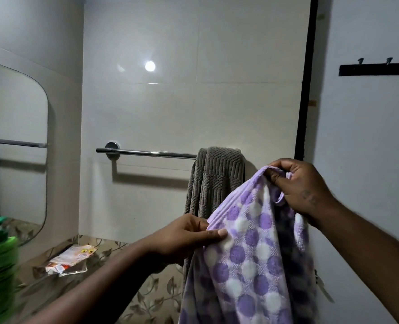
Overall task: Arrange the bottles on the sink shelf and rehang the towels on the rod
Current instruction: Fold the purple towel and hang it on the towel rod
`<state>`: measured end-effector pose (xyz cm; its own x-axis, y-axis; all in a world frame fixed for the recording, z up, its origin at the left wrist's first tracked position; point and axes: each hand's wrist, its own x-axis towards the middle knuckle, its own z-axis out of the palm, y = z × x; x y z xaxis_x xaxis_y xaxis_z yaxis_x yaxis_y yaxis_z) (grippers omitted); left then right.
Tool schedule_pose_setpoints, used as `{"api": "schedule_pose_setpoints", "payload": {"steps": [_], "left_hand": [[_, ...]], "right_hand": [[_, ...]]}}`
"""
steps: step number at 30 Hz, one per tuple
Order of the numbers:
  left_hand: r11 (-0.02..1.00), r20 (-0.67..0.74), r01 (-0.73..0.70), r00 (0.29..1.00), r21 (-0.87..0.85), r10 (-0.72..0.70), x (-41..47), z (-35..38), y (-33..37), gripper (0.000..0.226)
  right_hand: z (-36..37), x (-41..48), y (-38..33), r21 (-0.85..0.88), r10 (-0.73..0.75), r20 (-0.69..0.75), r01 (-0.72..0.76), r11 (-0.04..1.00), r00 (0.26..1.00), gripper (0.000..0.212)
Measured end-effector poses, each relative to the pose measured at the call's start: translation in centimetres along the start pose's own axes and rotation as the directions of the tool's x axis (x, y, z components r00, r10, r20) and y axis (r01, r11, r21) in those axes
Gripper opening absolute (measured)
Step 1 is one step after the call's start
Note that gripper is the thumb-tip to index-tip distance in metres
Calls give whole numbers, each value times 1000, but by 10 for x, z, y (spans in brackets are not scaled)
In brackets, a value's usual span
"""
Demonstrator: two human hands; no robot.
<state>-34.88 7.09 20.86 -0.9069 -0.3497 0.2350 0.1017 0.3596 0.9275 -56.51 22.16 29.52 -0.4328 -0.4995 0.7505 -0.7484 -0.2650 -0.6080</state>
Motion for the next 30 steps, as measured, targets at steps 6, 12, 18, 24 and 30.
{"api": "schedule_pose_setpoints", "payload": {"steps": [6,12,18,24,30], "left_hand": [[953,-246,-270,923,141,298,8,28,8,62],[763,-275,-356,782,539,559,15,20,19,42],[727,-141,-436,800,530,583,25,18,16,36],[801,-140,-395,854,451,501,24,21,10,68],[954,-321,-278,898,111,299,23,12,10,60]], "right_hand": [[1,1,-15,118,79,95,-90,989,992,6],[-9,-9,-33,-85,26,476,17,996,879,65],[17,-24,-31,-43,-54,758,132,990,650,88],[29,-24,-19,-190,-36,679,223,956,733,46],[41,-23,-17,-251,-92,552,270,929,829,40]]}}
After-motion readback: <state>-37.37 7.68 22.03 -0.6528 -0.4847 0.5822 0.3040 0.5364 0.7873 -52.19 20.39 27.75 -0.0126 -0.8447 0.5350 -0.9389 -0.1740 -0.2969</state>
